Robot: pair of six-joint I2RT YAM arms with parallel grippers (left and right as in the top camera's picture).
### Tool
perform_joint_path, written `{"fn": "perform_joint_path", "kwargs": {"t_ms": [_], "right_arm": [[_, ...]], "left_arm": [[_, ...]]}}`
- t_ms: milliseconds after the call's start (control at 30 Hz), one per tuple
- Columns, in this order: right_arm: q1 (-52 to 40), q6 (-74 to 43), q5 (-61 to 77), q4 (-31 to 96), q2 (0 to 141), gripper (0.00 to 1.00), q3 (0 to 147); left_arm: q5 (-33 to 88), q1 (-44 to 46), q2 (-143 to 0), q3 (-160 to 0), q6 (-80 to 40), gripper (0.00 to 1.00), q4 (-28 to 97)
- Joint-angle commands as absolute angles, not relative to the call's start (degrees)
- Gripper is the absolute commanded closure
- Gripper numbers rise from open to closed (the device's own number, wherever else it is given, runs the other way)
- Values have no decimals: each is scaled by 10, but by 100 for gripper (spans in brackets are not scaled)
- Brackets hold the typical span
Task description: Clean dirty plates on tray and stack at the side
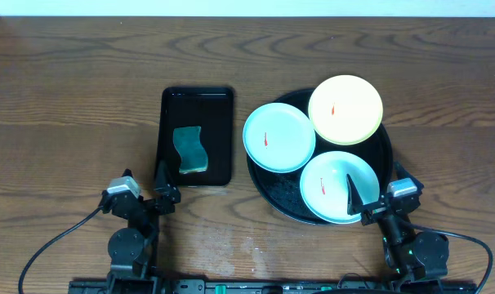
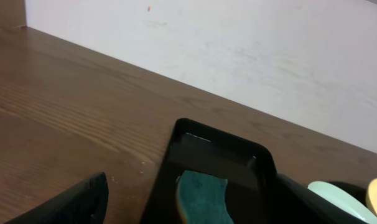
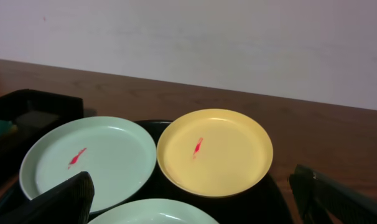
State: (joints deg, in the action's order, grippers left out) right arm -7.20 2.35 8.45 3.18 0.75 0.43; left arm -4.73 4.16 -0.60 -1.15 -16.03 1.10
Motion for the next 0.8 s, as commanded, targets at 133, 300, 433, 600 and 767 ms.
{"fn": "perform_joint_path", "kwargs": {"t_ms": [133,300,433,600,767], "right_arm": [[-76,7,82,32,9,1,3],[-75,-27,77,30,9,1,22],[-74,-32,75,36,36,1,89],[-74,-32,80,75,160,1,243],[-74,-31,94,227,355,1,470]], "left_arm": [[8,39,-3,-3,-153,16,28],[11,39,-5,-29,-137,16,-28],[11,39,-45,-102,-123,16,-4],[11,39,-188,-271,-123,16,122],[44,39,-381,-492,-123,16,289]]}}
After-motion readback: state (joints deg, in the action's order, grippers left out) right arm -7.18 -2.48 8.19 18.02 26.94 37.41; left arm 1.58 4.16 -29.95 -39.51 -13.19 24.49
